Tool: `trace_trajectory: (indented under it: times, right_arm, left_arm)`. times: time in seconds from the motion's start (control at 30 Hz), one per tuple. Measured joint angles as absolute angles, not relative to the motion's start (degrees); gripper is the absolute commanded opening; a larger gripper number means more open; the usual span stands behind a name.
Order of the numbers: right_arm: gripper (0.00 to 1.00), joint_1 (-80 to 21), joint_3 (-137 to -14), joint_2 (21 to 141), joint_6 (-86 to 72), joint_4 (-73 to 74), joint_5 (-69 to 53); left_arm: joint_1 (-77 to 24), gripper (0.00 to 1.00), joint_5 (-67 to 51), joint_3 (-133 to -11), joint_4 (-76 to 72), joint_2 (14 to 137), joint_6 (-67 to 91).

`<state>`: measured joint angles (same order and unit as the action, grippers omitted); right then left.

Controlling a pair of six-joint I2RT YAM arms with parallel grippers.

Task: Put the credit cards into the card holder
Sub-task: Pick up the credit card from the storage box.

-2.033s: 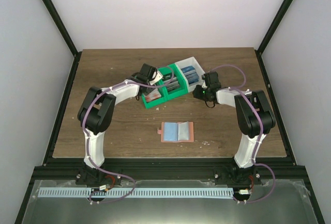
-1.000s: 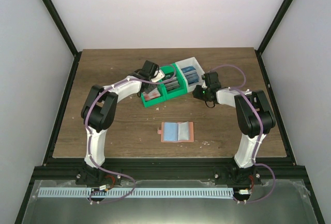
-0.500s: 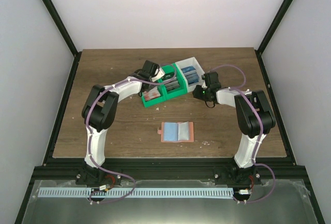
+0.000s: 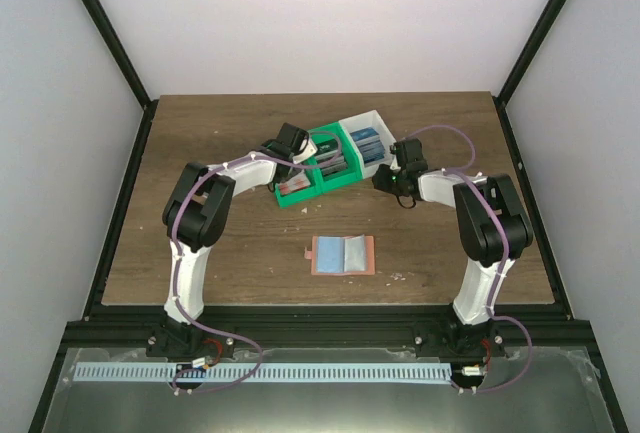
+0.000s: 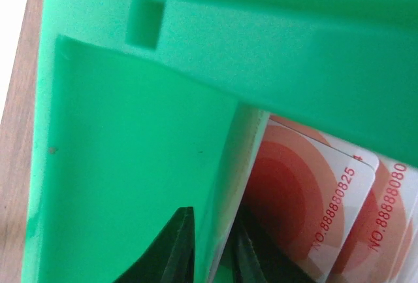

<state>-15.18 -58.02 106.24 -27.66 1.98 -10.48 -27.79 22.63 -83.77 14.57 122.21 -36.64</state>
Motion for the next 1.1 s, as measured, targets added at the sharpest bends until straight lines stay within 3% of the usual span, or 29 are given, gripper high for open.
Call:
trace_trajectory:
  times: [0.17,0.53,0.83,1.1]
  right_arm:
    - [0.33,-15.18,-58.02,106.24,-27.66,1.98,-10.50]
    - [0.37,-15.18,-57.98,103.66,-27.68,2.28,-11.03]
    - [0.57,-15.18,-56.90,88.95,-27.75,2.39,-16.49]
    - [0.74,-15.18,-49.58,74.06,-28.42,-0.58,-29.10]
  left_arm:
    - [-27.79,0.00,22.68,-83.83,14.55,122.34,-36.88]
    - [-28.49,0.00,22.65,-85.38,21.21,119.66,-37.32]
    - [-29.43,0.00,16.43,-87.77,30.63,106.54,-31.79]
    - [-32.05,0.00,0.56,-86.83,27.99,89.82,-20.12]
